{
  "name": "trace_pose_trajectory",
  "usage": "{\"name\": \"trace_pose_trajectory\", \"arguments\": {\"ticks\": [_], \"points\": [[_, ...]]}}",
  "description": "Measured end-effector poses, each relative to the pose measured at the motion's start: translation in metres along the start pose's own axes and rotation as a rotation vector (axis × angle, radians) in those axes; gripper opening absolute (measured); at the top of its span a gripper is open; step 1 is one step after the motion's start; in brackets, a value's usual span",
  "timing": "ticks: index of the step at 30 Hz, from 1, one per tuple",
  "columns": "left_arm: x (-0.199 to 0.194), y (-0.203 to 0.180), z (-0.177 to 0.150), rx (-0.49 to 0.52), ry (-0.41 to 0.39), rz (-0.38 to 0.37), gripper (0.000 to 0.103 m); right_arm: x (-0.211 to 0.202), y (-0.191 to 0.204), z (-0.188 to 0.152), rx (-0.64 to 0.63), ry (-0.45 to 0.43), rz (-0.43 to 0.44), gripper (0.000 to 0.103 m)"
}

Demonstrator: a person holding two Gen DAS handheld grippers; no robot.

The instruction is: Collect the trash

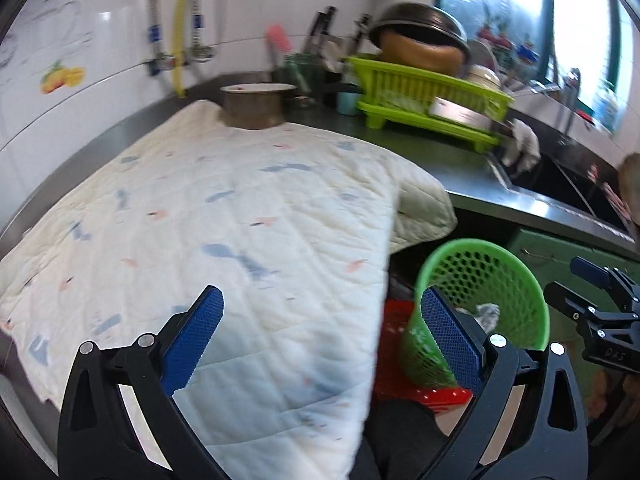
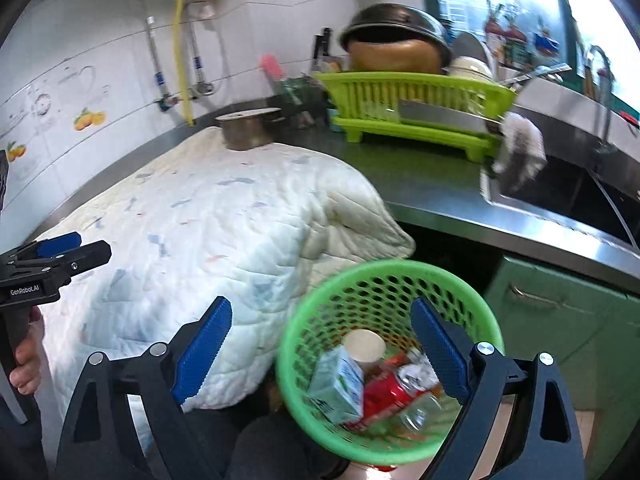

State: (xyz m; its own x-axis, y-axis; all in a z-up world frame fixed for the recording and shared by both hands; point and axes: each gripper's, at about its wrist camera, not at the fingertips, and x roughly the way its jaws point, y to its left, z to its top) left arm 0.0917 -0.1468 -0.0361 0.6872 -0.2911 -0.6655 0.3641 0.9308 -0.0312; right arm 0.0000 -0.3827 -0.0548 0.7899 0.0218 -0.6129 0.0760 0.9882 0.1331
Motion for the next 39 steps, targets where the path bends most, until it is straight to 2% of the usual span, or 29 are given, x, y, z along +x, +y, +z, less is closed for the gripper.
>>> {"name": "trace_pose_trajectory", "arguments": {"ticks": [12,18,29,39], "points": [[-0.045,0.072,-0.012,-0.106,-0.061,0.165,0.098,0.014,0.063,0.028,-0.093,-0.017,0.100,0.090],[-0.066,0.089,-0.011,-0.114,-0.099,0.241,0.098,0.010,0.085,0.042,-0.120,-0.048,0.127,0.091],[-0.095,0.093,-0.021,-0.164,-0.188,0.276,0.098,-0.007,0.109,0.039,-0.111,-0.083,0.158,0.094],[-0.102,0.098,-0.032,-0.176,-0.210,0.292,0.098,-0.011,0.116,0.036,-0.118,-0.084,0.142,0.094]]}}
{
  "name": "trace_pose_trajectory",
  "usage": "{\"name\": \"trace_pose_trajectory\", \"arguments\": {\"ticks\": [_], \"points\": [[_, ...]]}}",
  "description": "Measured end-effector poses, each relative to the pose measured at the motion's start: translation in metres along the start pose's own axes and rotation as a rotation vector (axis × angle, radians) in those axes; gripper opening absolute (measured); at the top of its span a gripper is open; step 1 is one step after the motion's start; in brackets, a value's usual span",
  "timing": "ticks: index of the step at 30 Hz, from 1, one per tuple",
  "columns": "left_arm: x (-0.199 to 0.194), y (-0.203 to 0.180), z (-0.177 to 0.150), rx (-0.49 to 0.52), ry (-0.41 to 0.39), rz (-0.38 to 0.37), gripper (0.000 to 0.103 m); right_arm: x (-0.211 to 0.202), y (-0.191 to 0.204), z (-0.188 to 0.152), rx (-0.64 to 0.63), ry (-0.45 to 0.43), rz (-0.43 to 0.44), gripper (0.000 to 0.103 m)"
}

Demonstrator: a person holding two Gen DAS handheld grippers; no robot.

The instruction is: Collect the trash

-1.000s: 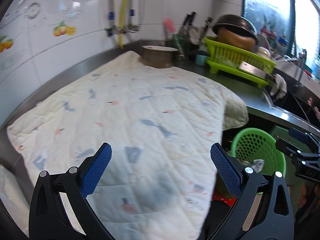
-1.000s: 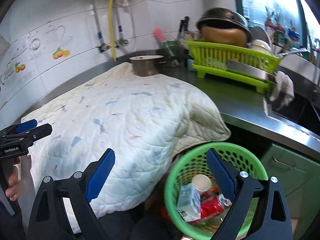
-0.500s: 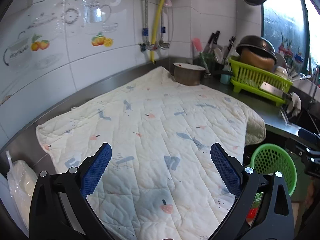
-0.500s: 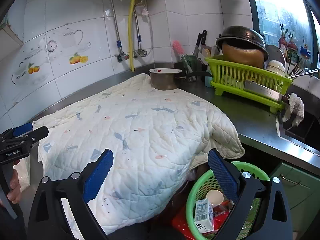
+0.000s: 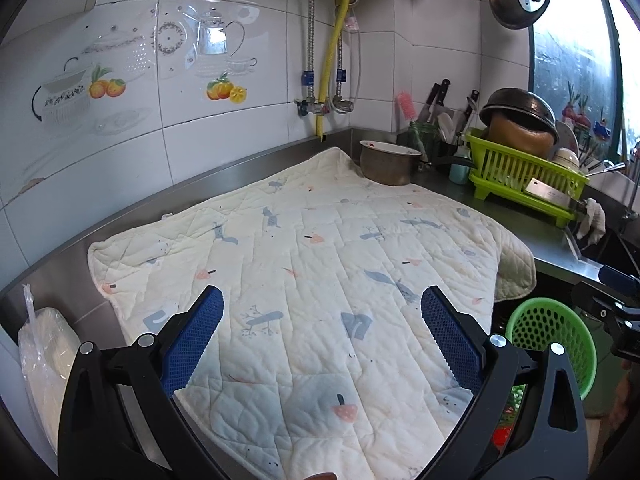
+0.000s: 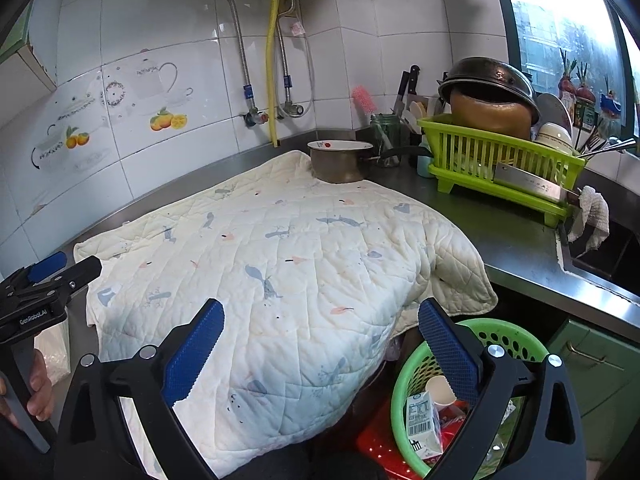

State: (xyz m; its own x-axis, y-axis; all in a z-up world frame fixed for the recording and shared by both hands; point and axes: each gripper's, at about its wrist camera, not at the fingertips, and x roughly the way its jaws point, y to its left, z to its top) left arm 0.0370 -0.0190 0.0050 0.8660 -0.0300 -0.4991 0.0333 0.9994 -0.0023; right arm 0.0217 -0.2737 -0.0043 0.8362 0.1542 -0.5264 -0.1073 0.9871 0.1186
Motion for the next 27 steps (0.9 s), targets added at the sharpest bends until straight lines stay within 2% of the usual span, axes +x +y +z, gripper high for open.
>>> {"name": "trace_pose_trajectory", "arguments": {"ticks": [27], "points": [[-0.0074,-0.0005,-0.0050,0.003,-0.019,0.006,0.098,-0.0052,0.0014,0.0026,-0.002,-0.015,-0.017,0.095]]}}
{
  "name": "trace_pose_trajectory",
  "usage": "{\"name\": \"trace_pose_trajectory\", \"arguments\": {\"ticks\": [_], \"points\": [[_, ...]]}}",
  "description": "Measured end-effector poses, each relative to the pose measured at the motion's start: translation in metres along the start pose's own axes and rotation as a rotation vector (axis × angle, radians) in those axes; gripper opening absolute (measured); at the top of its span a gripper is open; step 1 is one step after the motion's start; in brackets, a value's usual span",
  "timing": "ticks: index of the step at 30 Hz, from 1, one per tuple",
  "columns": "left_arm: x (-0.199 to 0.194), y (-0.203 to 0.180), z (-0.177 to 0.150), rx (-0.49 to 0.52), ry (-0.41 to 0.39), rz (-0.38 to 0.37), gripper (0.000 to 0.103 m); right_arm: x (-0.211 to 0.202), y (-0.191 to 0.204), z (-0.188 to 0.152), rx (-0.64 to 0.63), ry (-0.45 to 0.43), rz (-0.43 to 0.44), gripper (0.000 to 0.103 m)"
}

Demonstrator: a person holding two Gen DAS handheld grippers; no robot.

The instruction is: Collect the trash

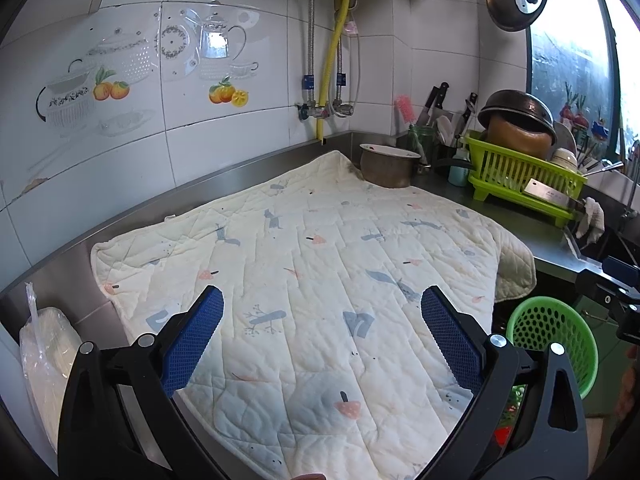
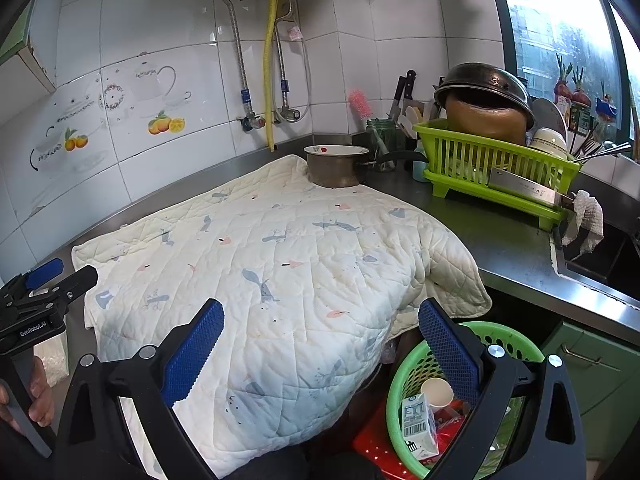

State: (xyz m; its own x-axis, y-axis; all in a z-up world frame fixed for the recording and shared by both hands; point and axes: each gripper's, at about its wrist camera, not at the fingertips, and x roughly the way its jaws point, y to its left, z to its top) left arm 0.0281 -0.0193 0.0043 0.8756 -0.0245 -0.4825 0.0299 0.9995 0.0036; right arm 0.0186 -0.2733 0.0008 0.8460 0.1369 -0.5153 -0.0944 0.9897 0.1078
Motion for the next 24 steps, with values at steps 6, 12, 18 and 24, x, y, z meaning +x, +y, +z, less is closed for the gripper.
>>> {"name": "trace_pose_trajectory", "arguments": {"ticks": [6,12,18,24], "points": [[0.0006,-0.0004,0.0003,0.001,0.000,0.003,0.098,-0.0005,0.0002,0.0003,0.003,-0.002,-0.004,0.095],[0.0006,-0.0007,0.0001,0.002,0.000,0.002,0.098,-0.0004,-0.0002,0.0007,0.001,0.001,-0.004,0.095],[0.0011,-0.0020,-0.0009,0.005,0.000,0.002,0.098,0.0000,0.0011,0.0023,-0.001,0.000,-0.003,0.095],[0.0011,-0.0028,-0.0015,0.008,-0.003,0.000,0.098,0.0002,0.0015,0.0028,-0.004,0.003,0.001,0.095]]}}
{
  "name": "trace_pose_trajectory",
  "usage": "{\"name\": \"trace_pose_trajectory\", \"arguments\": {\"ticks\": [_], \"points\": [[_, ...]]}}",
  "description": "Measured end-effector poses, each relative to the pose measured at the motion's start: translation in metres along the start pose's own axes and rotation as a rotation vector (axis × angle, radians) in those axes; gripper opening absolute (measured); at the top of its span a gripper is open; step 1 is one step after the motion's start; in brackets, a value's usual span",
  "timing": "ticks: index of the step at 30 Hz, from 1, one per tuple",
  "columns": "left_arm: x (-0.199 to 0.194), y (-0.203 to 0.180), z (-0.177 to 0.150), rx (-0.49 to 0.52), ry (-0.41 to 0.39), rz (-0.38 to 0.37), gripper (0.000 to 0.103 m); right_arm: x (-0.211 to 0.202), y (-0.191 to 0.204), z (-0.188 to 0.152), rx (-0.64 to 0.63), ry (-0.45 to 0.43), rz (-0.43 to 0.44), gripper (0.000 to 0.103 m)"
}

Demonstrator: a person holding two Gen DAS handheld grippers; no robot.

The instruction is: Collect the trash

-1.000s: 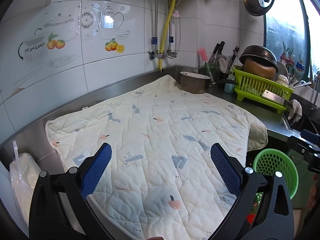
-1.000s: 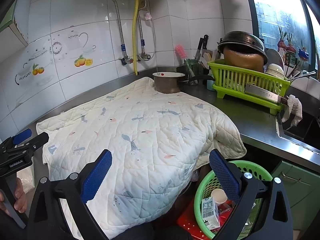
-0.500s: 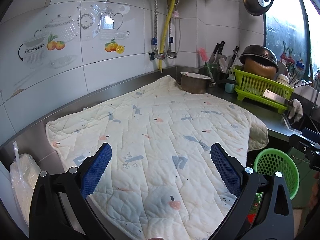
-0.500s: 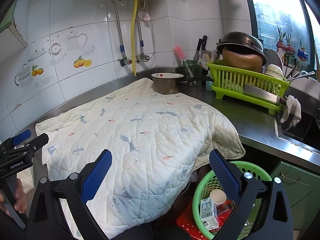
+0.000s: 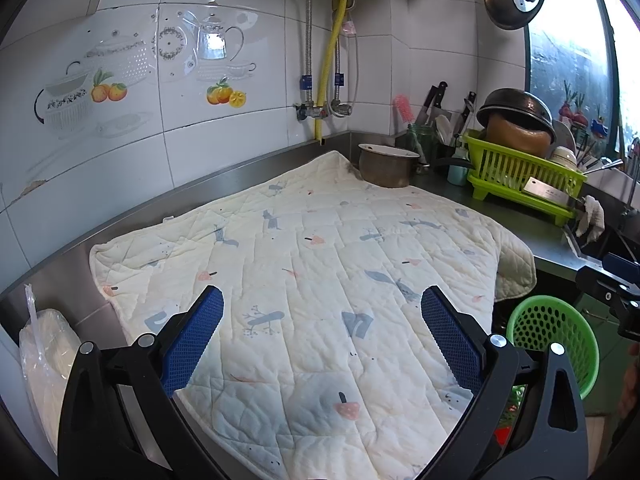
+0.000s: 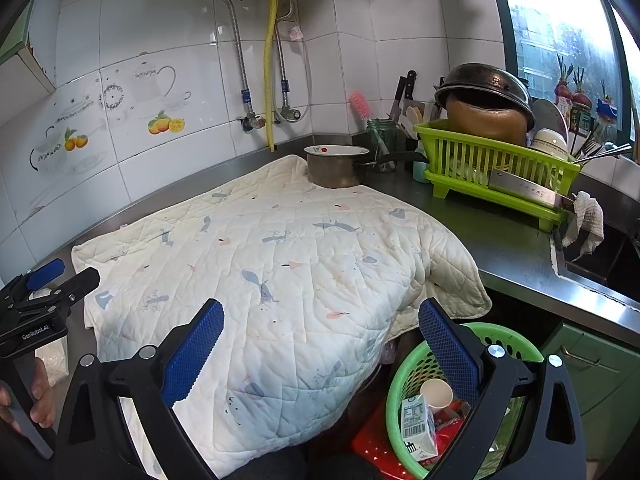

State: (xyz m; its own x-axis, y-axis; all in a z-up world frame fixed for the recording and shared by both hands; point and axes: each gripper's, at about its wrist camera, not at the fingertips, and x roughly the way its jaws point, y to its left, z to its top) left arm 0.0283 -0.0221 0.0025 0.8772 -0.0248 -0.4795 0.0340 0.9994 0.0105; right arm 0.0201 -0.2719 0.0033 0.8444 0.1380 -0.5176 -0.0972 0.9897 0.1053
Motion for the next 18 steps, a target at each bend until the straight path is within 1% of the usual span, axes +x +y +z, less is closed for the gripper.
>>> {"name": "trace_pose_trajectory", "arguments": {"ticks": [9,12,18], "points": [[-0.0008,-0.0013,-0.0001,0.006,-0.006,0.002,0.098,0.0001,-0.0008,0.0004,-0.003,-0.002,0.006,0.095],[-0.0010,-0.0015,0.0006,0.008,-0.015,0.014,0.098,-0.0009,-0.0005,0.0001,-0.003,-0.004,0.007,0.095],[0.0001,0.0003,0.0015,0.003,-0.007,0.015,0.098,-0.0022,-0.0013,-0.0008,-0.004,-0.006,0.004,0.095]]}}
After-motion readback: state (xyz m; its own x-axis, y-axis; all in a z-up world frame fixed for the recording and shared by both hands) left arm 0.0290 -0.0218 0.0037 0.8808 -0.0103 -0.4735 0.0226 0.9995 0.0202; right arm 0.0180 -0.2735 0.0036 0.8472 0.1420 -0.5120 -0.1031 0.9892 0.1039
